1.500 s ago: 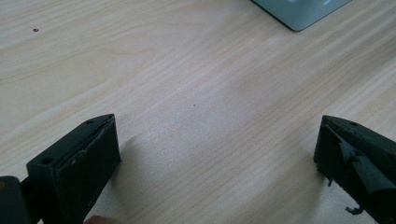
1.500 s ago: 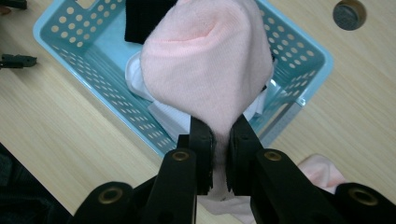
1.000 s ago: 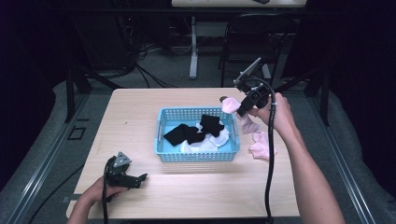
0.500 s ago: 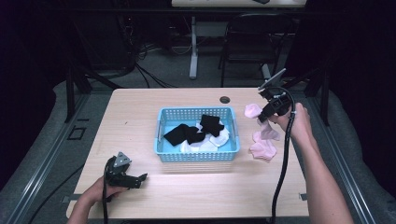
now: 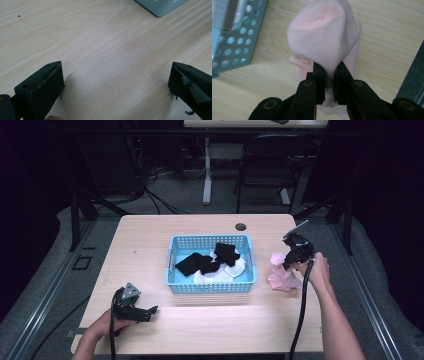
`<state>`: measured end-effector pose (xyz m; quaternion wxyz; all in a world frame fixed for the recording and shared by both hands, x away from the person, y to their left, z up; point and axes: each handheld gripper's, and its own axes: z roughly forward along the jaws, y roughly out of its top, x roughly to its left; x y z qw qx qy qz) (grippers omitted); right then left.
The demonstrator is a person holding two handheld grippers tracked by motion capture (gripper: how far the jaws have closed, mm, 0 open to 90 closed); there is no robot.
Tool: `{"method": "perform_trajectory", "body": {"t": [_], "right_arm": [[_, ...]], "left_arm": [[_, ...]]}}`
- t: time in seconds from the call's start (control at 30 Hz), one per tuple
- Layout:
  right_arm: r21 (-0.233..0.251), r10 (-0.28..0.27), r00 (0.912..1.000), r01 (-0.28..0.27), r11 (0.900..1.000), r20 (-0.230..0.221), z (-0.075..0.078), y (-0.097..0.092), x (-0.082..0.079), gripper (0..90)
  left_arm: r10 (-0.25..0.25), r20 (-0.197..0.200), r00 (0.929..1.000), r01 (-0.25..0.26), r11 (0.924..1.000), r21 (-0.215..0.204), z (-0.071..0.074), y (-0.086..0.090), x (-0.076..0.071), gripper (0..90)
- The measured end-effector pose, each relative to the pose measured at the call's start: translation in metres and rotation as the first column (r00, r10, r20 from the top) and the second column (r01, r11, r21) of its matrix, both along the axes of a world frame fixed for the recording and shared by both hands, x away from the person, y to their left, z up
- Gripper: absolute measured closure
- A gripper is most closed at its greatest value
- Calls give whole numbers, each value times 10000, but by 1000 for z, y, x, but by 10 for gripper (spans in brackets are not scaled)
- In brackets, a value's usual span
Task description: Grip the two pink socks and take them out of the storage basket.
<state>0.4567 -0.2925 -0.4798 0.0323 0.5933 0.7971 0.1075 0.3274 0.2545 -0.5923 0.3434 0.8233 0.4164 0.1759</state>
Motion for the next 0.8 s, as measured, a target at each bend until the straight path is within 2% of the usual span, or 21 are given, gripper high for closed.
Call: {"method": "perform_trajectory", "body": {"t": [0.03, 0.1, 0.13, 0.2, 0.23, 0.3, 0.37, 0.4, 0.43, 0.47, 0.5, 0.57, 0.6, 0.63, 0.67, 0.73, 0.8], "right_arm": [[166, -132, 9999, 131, 9998, 61, -6, -1, 0, 809], [439, -250, 9996, 253, 9987, -90, -18, -5, 0, 733], [509, -380, 9993, 376, 9980, 51, -21, -5, -1, 691], [498, -320, 9995, 320, 9982, 4, -21, -6, -1, 659], [728, -351, 9993, 338, 9968, 160, -20, -7, -3, 579], [1020, -336, 9985, 290, 9944, 433, -15, -10, -6, 485], [1136, -348, 9979, 284, 9931, 546, -12, -10, -8, 460], [1144, -348, 9968, 264, 9931, 715, -9, -10, -11, 415], [1234, -296, 9953, 181, 9922, 923, -3, -12, -15, 323], [1291, -353, 9936, 212, 9914, 1076, 0, -11, -18, 291], [1290, -188, 9940, 48, 9916, 1078, 3, -12, -21, 249], [1392, -125, 9918, -53, 9902, 1268, 9, -11, -27, 193], [1392, -125, 9918, -53, 9902, 1268, 9, -11, -27, 193], [1312, 39, 9900, -226, 9911, 1411, 14, -10, -34, 142], [1312, 39, 9900, -226, 9911, 1411, 14, -10, -34, 142], [1269, 218, 9842, -446, 9909, 1755, 21, -9, -46, 97], [1228, 223, 9829, -454, 9914, 1827, 23, -8, -50, 68]], "left_arm": [[-1, 6, 10000, 1, 10000, -2, 0, 0, 0, 1], [-1, 5, 10000, 1, 10000, 1, 0, 0, 0, 2], [-4, 6, 10000, 4, 10000, 0, 0, 0, 0, 2], [-4, 6, 10000, 4, 10000, 4, 0, 0, 0, 2], [-4, 6, 10000, 4, 10000, 4, 0, 0, 0, 2], [2, 5, 10000, -2, 10000, -1, 0, 0, 0, 2], [0, 1, 10000, 0, 10000, -2, 0, 0, 0, 2], [-15, 7, 10000, 15, 10000, 12, 0, 0, 0, 2], [-6, 3, 10000, 6, 10000, 3, 0, 0, 0, 2], [-5, 6, 10000, 5, 10000, 4, 0, 0, 0, 2], [-3, 7, 10000, 3, 10000, 1, 0, 0, 0, 2], [-5, 8, 10000, 5, 10000, 3, 0, 0, 0, 2], [-5, 8, 10000, 5, 10000, 3, 0, 0, 0, 2], [-4, 9, 10000, 4, 10000, 0, 0, 0, 0, 2], [0, 5, 10000, 0, 10000, -3, 0, 0, 0, 2], [-2, 8, 10000, 2, 10000, 0, 0, 0, 0, 2], [-8, 8, 10000, 8, 10000, 3, 0, 0, 0, 2]]}}
